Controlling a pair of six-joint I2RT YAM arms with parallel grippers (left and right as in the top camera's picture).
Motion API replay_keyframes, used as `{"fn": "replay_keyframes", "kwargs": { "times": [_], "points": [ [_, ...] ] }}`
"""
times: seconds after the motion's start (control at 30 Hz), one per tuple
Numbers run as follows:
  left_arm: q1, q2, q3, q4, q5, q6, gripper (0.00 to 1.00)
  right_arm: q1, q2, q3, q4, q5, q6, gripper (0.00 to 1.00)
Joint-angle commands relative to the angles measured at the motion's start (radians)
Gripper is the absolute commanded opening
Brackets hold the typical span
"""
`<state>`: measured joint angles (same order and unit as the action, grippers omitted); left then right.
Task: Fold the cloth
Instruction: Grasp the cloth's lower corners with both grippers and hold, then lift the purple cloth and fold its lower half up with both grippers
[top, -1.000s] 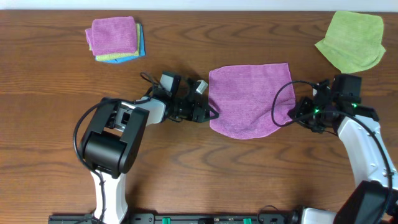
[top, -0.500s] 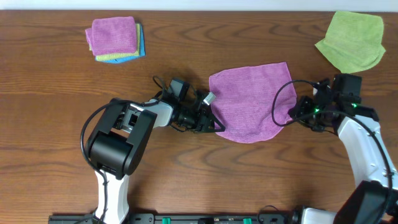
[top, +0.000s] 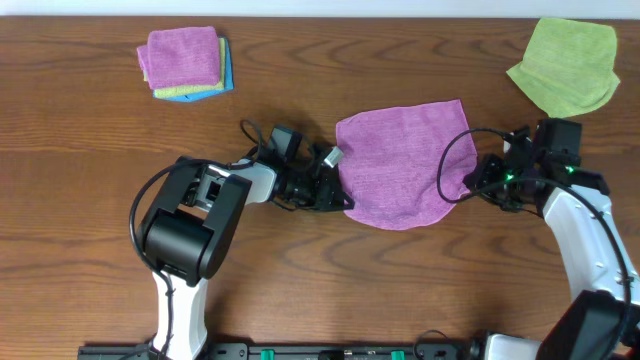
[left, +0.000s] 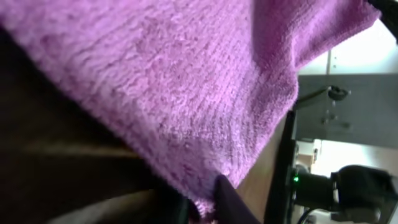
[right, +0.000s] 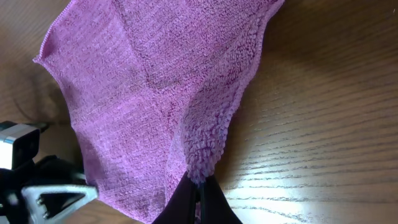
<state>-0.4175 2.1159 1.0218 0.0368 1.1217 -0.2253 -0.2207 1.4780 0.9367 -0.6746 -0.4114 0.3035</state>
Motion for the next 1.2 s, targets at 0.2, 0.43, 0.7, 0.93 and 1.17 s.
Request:
{"fn": "replay_keyframes", "kwargs": {
  "times": [0.2,0.43,0.7,0.93,1.17],
  "points": [
    [-0.013,0.021,-0.003,0.092,0.071,-0.125,0.06,-0.008,0.003,0.011,0.011,-0.004,-0.012,0.02],
    [0.041,-0.002,0.062,0.185,0.170,-0.327,0.06,-0.008,0.003,0.011,0.081,-0.001,0.015,0.01],
    [0.114,-0.011,0.207,0.184,0.116,-0.393,0.06,0.013,0.003,0.011,0.086,0.060,0.068,0.02],
    [0.123,-0.011,0.240,0.132,0.005,-0.393,0.06,0.124,0.004,0.011,0.177,0.128,0.120,0.02],
    [0.123,-0.011,0.255,0.115,-0.078,-0.392,0.06,0.156,0.052,0.011,0.278,0.169,0.131,0.02]
  ]
}}
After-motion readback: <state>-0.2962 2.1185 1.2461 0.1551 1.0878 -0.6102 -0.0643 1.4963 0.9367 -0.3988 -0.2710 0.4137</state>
